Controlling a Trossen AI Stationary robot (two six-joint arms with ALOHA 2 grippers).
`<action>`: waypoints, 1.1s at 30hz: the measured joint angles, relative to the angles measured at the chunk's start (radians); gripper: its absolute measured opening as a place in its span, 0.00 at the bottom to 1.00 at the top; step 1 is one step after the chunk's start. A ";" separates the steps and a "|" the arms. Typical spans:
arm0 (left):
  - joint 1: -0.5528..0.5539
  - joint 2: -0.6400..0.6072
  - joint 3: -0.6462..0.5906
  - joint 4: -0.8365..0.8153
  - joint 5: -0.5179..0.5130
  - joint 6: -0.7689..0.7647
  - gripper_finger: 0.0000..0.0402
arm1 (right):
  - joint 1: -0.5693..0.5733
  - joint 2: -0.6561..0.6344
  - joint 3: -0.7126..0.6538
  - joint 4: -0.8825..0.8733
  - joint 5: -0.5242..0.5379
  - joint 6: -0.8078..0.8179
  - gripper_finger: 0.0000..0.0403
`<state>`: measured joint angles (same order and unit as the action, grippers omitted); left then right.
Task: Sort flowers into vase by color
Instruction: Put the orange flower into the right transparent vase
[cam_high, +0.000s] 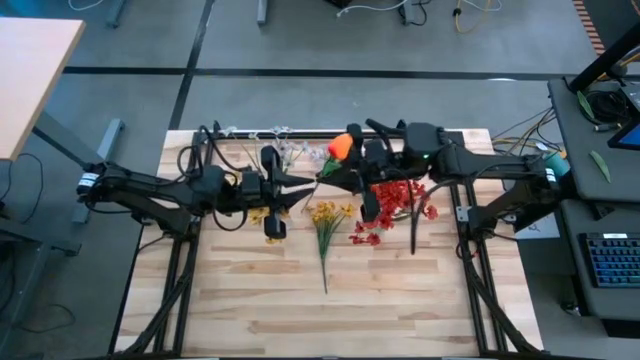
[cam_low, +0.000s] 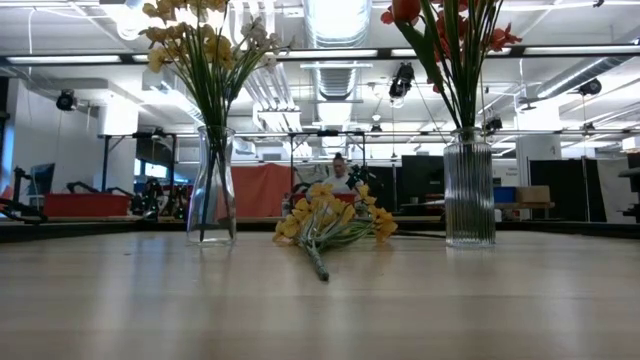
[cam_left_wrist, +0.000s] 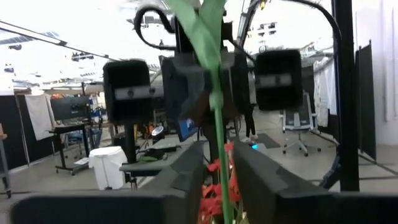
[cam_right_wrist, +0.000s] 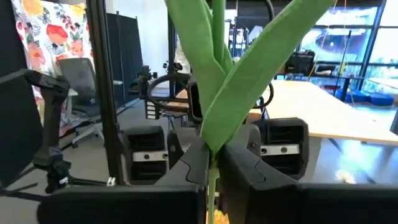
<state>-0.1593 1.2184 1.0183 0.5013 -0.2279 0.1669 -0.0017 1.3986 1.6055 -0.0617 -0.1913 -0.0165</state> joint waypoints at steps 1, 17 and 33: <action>0.000 -0.003 0.000 -0.011 0.001 0.000 0.23 | 0.000 -0.012 0.007 -0.026 0.000 0.005 0.04; -0.018 -0.049 0.000 -0.218 0.003 -0.028 0.52 | 0.016 -0.268 0.117 -0.654 0.696 0.020 0.03; -0.091 0.143 0.000 -0.243 0.020 -0.015 0.52 | 0.039 -0.304 0.056 -1.109 0.789 0.395 0.03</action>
<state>-0.2499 1.3617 1.0187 0.2586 -0.2077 0.1516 0.0373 1.0943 1.6613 -1.1710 0.5972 0.3787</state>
